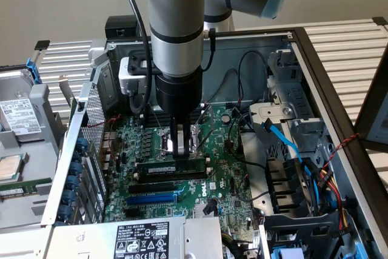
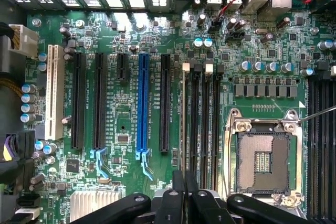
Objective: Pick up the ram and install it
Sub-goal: 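Insert the ram into the slot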
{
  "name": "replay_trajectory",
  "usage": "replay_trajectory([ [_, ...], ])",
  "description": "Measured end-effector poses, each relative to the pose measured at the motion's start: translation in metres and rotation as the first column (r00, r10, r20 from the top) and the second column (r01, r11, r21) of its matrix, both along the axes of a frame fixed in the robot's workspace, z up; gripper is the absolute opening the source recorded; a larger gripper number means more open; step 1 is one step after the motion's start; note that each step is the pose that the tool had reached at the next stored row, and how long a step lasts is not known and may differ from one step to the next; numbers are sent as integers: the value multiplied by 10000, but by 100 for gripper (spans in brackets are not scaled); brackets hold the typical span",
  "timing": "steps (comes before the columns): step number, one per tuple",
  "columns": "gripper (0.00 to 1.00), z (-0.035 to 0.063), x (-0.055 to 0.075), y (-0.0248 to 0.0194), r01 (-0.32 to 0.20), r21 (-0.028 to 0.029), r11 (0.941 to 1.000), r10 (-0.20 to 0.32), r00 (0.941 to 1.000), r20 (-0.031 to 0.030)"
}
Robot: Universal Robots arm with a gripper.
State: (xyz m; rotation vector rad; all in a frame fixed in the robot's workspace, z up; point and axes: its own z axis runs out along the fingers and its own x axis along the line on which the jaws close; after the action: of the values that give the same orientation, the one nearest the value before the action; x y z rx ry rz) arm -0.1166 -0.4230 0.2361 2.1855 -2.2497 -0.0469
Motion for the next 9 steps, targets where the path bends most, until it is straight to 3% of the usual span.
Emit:
replay_trajectory([
  [3, 13, 17, 0, -3, 7, 100, 9999, -7, 10000, -8],
  [9, 13, 15, 0, -11, 263, 172, 9995, -263, 9997, -9],
])
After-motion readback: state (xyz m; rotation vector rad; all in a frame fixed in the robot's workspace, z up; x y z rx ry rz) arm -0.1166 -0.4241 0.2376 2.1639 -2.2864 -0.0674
